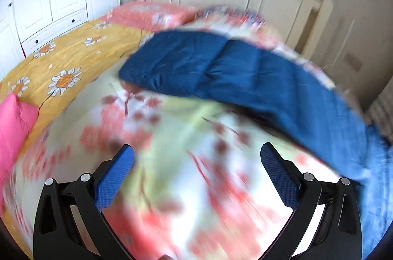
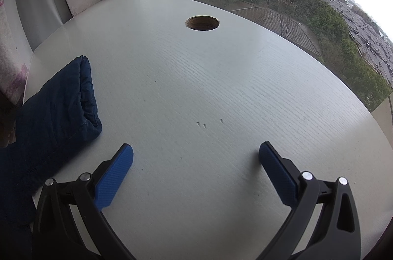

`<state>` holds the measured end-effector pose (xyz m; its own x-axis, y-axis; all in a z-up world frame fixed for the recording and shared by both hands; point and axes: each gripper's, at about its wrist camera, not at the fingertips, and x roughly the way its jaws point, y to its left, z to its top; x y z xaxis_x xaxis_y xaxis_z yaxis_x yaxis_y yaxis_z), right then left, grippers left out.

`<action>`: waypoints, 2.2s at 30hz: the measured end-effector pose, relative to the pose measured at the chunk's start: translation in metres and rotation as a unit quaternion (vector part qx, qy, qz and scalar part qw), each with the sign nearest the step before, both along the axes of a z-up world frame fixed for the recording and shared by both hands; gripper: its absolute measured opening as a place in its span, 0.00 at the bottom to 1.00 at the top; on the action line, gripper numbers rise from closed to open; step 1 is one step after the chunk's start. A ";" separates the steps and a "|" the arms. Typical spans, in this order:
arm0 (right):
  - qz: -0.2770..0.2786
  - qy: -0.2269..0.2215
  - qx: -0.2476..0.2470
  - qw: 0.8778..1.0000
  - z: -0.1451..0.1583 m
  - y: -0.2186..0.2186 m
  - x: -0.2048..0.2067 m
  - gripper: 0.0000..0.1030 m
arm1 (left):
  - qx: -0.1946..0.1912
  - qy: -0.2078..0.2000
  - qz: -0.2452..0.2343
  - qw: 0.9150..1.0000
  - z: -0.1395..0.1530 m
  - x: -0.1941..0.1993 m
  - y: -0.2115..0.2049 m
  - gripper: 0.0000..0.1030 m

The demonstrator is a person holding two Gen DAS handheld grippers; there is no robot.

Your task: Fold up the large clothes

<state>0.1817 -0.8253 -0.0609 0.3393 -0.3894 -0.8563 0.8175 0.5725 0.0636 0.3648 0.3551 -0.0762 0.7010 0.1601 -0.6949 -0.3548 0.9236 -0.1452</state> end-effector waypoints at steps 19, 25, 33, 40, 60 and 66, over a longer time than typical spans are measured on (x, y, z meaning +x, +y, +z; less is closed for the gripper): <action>0.307 -0.211 -0.042 0.927 0.048 0.521 -0.143 0.98 | 0.067 -0.110 -0.236 0.963 0.137 -0.314 -0.333 0.96; 0.334 -0.204 -0.132 0.911 0.054 0.572 -0.173 0.98 | 0.107 -0.101 -0.230 0.962 0.115 -0.356 -0.345 0.96; 0.341 -0.221 -0.179 0.896 0.066 0.604 -0.187 0.98 | 0.114 -0.108 -0.202 0.967 0.102 -0.358 -0.337 0.96; 0.357 -0.221 -0.195 0.886 0.065 0.620 -0.191 0.98 | 0.104 -0.086 -0.202 0.970 0.090 -0.354 -0.333 0.96; 0.369 -0.224 -0.195 0.881 0.064 0.627 -0.193 0.98 | 0.113 -0.086 -0.197 0.970 0.088 -0.358 -0.333 0.96; 0.372 -0.224 -0.195 0.880 0.062 0.629 -0.192 0.98 | 0.116 -0.088 -0.191 0.971 0.088 -0.358 -0.331 0.96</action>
